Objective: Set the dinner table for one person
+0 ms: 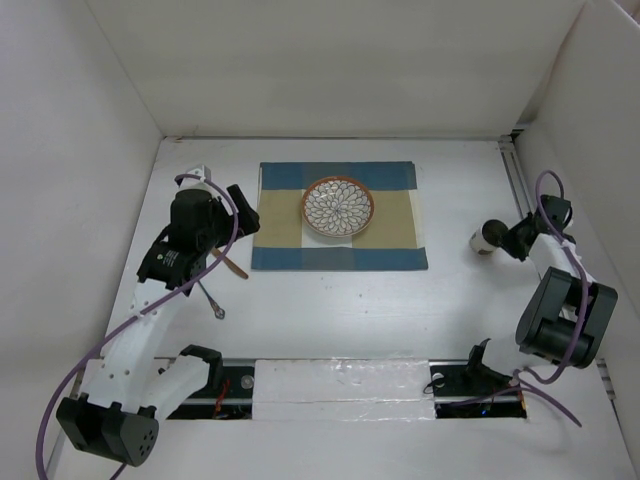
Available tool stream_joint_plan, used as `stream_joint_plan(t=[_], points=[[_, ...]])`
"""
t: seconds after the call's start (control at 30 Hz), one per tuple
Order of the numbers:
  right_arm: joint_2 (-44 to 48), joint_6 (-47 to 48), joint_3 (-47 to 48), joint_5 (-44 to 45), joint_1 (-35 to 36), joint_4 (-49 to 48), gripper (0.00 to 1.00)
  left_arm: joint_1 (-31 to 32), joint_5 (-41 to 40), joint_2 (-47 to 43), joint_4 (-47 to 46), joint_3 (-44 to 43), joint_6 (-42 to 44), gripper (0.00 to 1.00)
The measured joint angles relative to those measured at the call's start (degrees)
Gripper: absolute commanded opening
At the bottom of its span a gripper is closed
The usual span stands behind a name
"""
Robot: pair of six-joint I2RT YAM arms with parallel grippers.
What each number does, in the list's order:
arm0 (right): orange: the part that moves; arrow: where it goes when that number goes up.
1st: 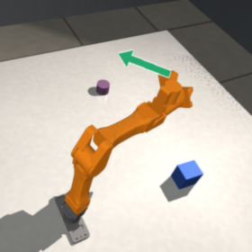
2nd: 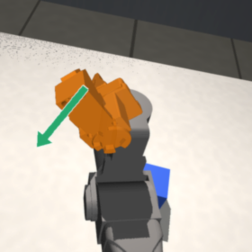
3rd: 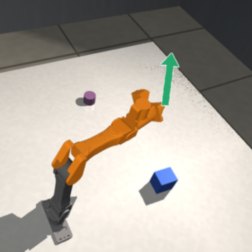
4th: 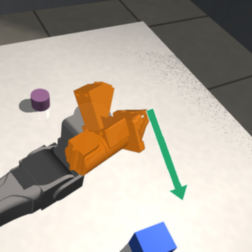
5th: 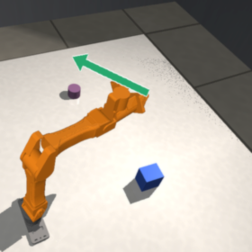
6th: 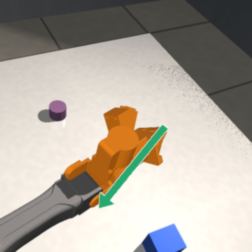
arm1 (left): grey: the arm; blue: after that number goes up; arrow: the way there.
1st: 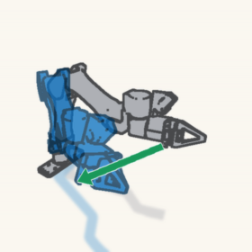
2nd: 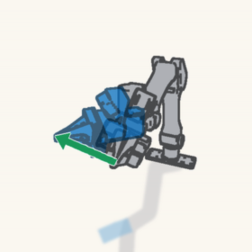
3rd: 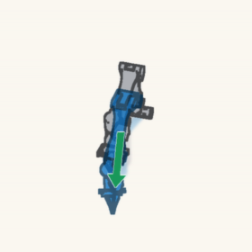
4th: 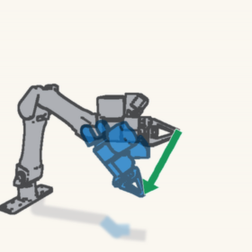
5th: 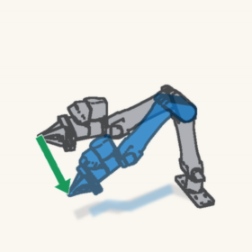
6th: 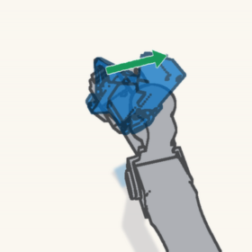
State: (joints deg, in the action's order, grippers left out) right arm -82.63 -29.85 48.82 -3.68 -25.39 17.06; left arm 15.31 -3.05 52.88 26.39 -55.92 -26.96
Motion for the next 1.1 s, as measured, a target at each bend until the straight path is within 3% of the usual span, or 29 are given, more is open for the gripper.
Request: stream_joint_plan(t=[0.07, 0.27, 0.47, 0.57, 0.8, 1.1], points=[[0.15, 0.0, 0.0, 0.74, 0.2, 0.04, 0.0, 0.0, 0.0, 0.15, 0.0, 0.0, 0.0, 1.0], [0.61, -0.5, 2.36, 3.8, 4.22, 2.71, 0.0, 0.0, 0.0, 1.05, 0.0, 0.0, 0.04, 1.0], [-1.01, -1.51, 11.54, 5.4, 13.16, 4.76, 0.0, 0.0, 0.0, 1.46, 0.0, 0.0, 0.07, 1.0], [-7.58, -1.05, 22.53, 6.1, 18.82, 7.06, 0.0, 0.0, 0.0, 1.66, 0.02, 0.0, 0.09, 1.0], [-36.76, 3.21, 62.64, 6.95, 29.79, 16.63, 0.0, 0.0, -0.5, 1.75, 0.0, 0.02, 0.11, 1.0], [-52.46, 4.87, 81.4, 6.88, 34.25, 28.89, 0.0, 0.0, -1.55, 2.78, 0.0, 0.02, 0.11, 1.0]])
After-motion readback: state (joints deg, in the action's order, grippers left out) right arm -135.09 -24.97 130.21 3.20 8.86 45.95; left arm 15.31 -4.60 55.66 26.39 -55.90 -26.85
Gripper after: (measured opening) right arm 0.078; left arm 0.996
